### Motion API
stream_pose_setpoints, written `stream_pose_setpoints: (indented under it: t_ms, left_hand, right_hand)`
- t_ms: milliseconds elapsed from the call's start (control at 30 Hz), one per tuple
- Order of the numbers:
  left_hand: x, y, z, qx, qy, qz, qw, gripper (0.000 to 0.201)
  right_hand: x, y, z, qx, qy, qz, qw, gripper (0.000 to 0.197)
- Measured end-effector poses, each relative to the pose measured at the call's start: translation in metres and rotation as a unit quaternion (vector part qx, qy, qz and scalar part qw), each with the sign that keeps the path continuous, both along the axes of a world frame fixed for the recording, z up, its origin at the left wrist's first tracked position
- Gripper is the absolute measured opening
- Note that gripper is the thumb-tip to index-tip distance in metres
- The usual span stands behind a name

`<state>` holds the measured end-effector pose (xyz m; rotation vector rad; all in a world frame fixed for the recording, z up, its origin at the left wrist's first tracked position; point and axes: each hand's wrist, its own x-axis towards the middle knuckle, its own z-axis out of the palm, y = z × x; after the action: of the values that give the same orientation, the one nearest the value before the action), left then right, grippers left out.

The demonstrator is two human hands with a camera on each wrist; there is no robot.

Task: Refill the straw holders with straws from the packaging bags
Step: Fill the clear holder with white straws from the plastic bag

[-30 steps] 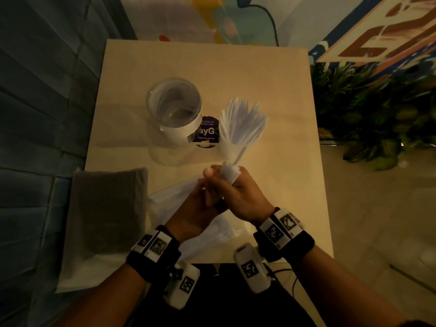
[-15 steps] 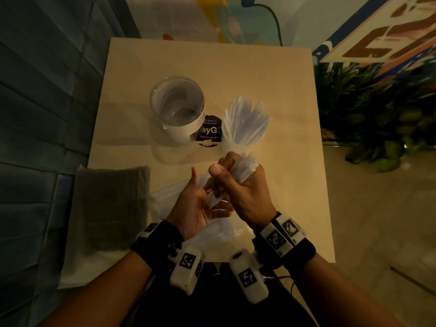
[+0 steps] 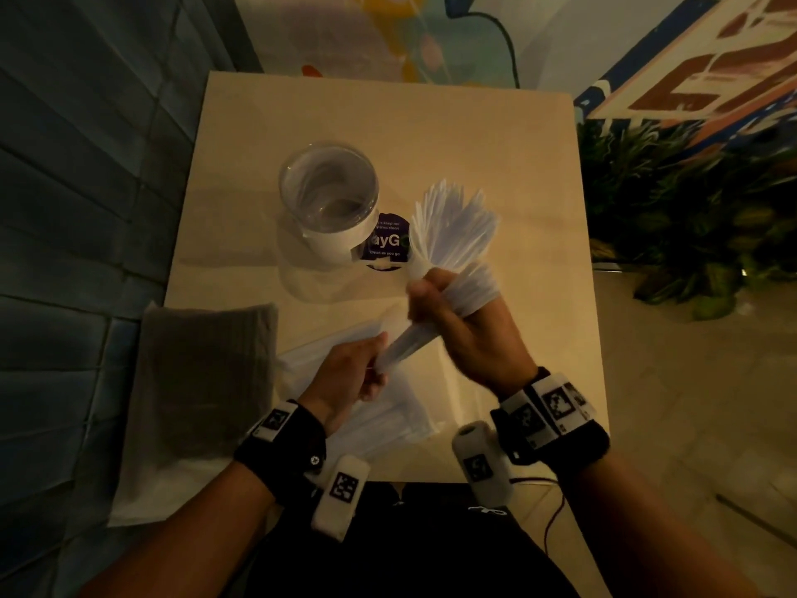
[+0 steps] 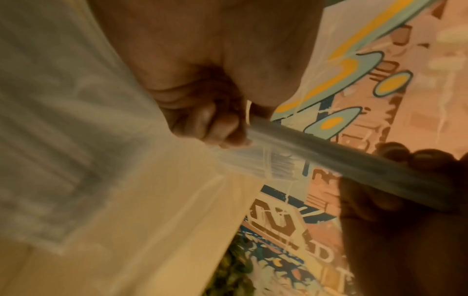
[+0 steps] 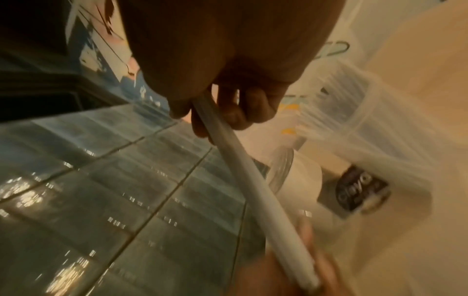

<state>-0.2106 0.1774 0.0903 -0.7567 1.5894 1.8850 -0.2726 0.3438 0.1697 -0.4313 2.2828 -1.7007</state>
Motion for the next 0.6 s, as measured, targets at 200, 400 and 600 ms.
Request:
stream_pose_setpoints:
  t_ms: [200,400,600]
  left_hand:
    - [0.009,-0.030,-0.036,-0.209,0.082,-0.090,0.970,0.032]
    - [0.031,-0.037,-0.062,-0.273,0.108,-0.164,0.942,0.024]
    - [0.041,-0.036,-0.070,-0.296,0.133,-0.206,0.923,0.017]
  right_hand:
    - [-0.055,0.029,0.019,-0.031,0.097,-0.207,0.973,0.034]
    - [-0.100,0.031,-0.017,0.051,0.061,-0.252,0.964,0.032]
    - [-0.109,0.036,-0.048,0.170,0.055,-0.249,0.952,0.034]
